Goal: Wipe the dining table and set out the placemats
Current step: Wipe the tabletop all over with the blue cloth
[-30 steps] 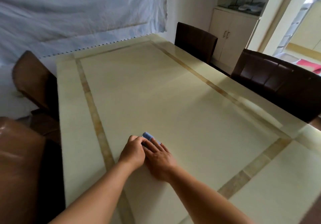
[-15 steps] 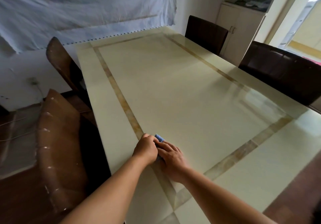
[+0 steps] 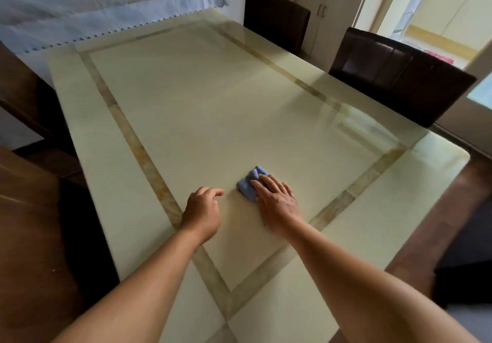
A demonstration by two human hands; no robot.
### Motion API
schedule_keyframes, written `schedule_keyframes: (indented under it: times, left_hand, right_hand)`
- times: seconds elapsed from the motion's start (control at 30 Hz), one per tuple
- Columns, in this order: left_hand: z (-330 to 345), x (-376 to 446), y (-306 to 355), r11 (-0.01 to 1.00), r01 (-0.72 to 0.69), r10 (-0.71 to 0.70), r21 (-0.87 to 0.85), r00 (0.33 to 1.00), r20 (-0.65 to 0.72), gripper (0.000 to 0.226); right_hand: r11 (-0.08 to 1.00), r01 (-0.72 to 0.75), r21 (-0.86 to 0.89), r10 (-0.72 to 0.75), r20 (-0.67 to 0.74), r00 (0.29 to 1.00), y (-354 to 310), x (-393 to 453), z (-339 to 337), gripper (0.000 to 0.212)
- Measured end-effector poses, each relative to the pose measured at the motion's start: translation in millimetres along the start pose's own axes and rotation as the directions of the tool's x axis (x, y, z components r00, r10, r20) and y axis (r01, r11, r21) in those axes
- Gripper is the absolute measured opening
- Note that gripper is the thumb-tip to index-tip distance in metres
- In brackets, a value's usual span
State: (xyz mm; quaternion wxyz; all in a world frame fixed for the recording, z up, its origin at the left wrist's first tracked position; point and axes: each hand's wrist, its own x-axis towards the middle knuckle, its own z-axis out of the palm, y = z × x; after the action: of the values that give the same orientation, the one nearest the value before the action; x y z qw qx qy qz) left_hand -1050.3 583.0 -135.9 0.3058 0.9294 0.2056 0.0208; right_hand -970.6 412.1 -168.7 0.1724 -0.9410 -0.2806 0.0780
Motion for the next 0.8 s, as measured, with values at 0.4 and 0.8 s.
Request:
schedule_keyframes:
  times: [0.4, 0.8]
  left_hand:
    - [56.4, 36.5, 61.1, 0.993, -0.115, 0.113, 0.027, 0.991, 0.064, 0.036]
    - [12.7, 45.5, 42.4, 1.000, -0.010, 0.012, -0.016, 0.992, 0.122, 0.042]
  right_hand:
    - [0.909, -0.411, 0.067, 0.416, -0.149, 0.897, 198.3, 23.9, -71.9, 0.046]
    - [0.958, -0.276, 0.083, 0.285, -0.137, 0.949, 74.4, 16.5, -31.1, 0.043]
